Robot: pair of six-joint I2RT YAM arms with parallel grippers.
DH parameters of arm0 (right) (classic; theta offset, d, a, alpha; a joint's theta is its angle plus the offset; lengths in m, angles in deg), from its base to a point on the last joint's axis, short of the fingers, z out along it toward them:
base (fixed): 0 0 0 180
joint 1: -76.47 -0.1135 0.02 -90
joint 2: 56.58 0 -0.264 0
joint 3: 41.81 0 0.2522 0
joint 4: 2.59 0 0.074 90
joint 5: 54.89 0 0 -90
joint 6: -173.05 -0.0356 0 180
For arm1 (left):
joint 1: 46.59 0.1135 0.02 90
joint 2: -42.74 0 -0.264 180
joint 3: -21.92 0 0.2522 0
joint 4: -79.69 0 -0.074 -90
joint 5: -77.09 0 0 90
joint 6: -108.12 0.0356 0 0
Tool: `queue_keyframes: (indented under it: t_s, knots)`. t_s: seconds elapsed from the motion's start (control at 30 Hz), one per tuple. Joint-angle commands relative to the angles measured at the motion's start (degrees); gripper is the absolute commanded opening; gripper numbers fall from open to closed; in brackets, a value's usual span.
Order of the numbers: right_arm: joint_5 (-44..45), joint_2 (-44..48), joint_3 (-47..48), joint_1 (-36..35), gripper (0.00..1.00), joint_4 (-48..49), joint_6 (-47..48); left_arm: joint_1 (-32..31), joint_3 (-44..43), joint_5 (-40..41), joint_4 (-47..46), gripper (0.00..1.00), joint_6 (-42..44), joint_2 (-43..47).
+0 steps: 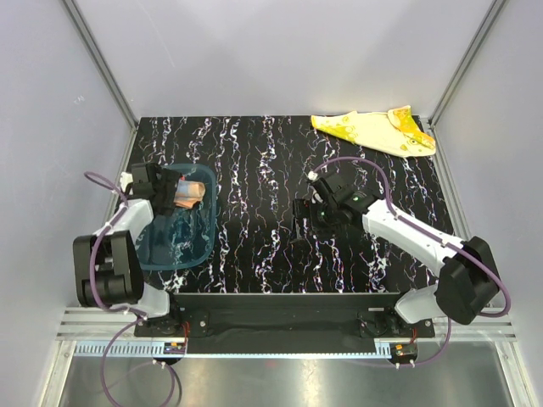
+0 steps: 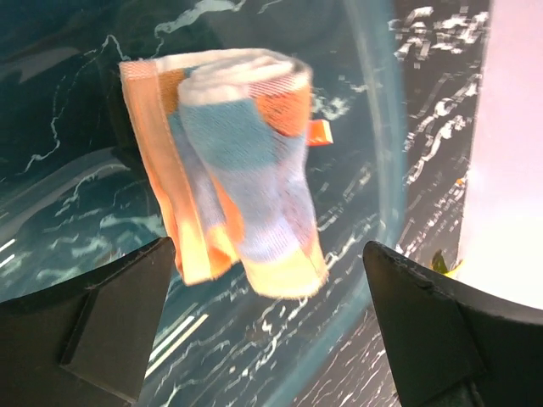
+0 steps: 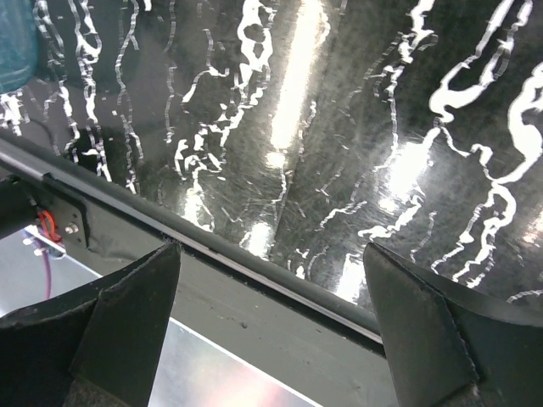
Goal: Roll the towels
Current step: Place the rolled towel into the container, then move the towel to the center of the board
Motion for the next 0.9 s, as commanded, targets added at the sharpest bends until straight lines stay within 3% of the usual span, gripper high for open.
queue_keyframes:
  t_s: [0.0, 0.13, 0.23, 0.47, 0.57, 0.73, 0.83, 0.87]
  knots:
    - [2.76, 2.48, 2.97, 0.33, 0.96, -1.95, 0.6, 0.19, -1.57, 3.05, 3.01, 0.99, 4.27, 5.38]
    - [5.74, 2.48, 7.36, 0.94, 0.97, -4.76, 2.62, 0.1, -5.78, 6.03, 10.37, 0.99, 8.67, 10.12]
    - [6.19, -0.14, 10.34, 5.15, 0.97, -6.43, 5.08, -1.74, -7.29, 7.79, 14.33, 0.99, 12.97, 14.78]
    - [8.46, -14.72, 24.21, 20.43, 0.97, -9.86, 6.76, -15.51, -13.96, 3.76, 25.32, 0.99, 32.72, 22.17]
    - [9.96, -24.3, 35.28, 24.84, 0.96, -13.11, 7.55, -21.5, -13.89, 2.18, 30.87, 0.99, 39.6, 24.01]
    - [11.37, -40.63, 54.62, 36.88, 0.95, -17.41, 6.23, -23.02, -5.02, -3.27, 30.54, 0.99, 45.57, 30.94]
    - [11.46, -49.42, 65.52, 42.67, 0.95, -19.26, 4.65, -23.19, -0.62, -3.8, 28.15, 0.99, 43.32, 34.2]
    - [14.33, -57.12, 75.21, 47.31, 0.94, -21.27, 3.86, -23.98, 0.78, -3.63, 26.06, 0.99, 41.39, 34.65]
